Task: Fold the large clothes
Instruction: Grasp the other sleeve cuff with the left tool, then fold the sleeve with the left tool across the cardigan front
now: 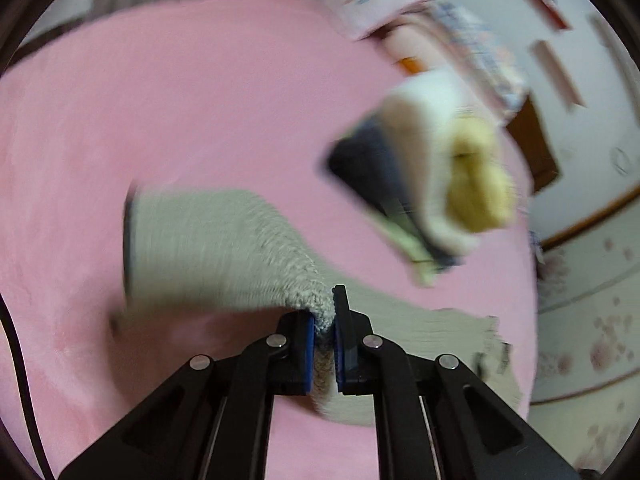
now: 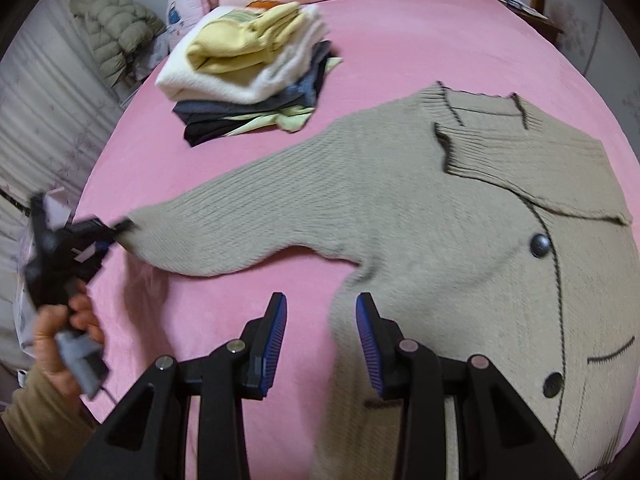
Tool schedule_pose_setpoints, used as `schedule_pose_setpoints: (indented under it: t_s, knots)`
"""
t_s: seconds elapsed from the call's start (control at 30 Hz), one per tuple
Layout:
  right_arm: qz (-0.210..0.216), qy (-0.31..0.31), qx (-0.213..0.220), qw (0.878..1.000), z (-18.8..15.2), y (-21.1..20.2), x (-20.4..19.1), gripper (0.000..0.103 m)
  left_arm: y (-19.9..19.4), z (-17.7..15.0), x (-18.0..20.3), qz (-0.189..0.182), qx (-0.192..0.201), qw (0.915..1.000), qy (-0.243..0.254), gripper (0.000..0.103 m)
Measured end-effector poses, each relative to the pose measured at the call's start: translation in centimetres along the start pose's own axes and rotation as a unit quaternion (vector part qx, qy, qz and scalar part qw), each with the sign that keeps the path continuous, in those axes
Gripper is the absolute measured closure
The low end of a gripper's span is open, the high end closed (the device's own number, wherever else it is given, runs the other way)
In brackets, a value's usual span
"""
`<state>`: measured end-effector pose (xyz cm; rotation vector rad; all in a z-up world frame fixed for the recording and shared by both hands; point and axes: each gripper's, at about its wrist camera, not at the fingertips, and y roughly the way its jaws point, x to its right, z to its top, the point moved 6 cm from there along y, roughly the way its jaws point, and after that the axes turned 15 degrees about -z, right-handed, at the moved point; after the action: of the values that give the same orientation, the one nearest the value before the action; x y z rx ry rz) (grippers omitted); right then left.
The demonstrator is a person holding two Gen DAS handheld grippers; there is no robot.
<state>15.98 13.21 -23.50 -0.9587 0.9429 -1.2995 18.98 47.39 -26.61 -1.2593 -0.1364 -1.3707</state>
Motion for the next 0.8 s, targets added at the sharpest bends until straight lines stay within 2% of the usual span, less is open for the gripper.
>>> schedule_pose_setpoints:
  t_s: [0.1,0.2,0.3,0.4,0.5,0.6,0.67,0.73,0.8]
  knots:
    - [0.005,0.019,0.002,1.000,0.0,-0.2,3.0,0.067,-0.7,-0.1,7.7,-0.040,0.008,0.9974,0.059,0.098]
    - [0.010,0.031,0.005,0.999,0.2,-0.4,6.2,0.067,0.1,-1.9,15.7,-0.079,0.000,0.9901,0.116,0.098]
    - [0.007,0.038,0.009,0.999,0.5,-0.5,10.1,0.067,2.6,-5.1,22.7,-0.107,-0.019,0.9810,0.161,0.098]
    - [-0.001,0.049,0.019,0.999,0.8,-0.8,15.1,0.067,7.3,-9.9,28.5,-0.121,-0.049,0.9723,0.194,0.098]
    - [-0.018,0.053,0.025,0.998,0.6,-0.6,19.8,0.067,11.8,-14.7,31.8,-0.125,-0.085,0.9673,0.204,0.098]
    - [-0.037,0.062,0.021,0.997,0.5,0.3,24.2,0.067,16.9,-20.3,33.4,-0.109,-0.132,0.9604,0.220,0.097]
    - [-0.041,0.075,0.016,0.996,0.4,0.9,26.6,0.067,20.1,-23.9,33.4,-0.084,-0.166,0.9526,0.241,0.097]
    - [-0.046,0.089,0.010,0.995,0.3,1.8,28.8,0.067,23.0,-28.0,33.1,-0.051,-0.208,0.9387,0.270,0.095]
    - [-0.047,0.102,0.005,0.994,0.1,2.5,30.5,0.067,24.7,-30.8,31.6,-0.024,-0.257,0.9264,0.275,0.075]
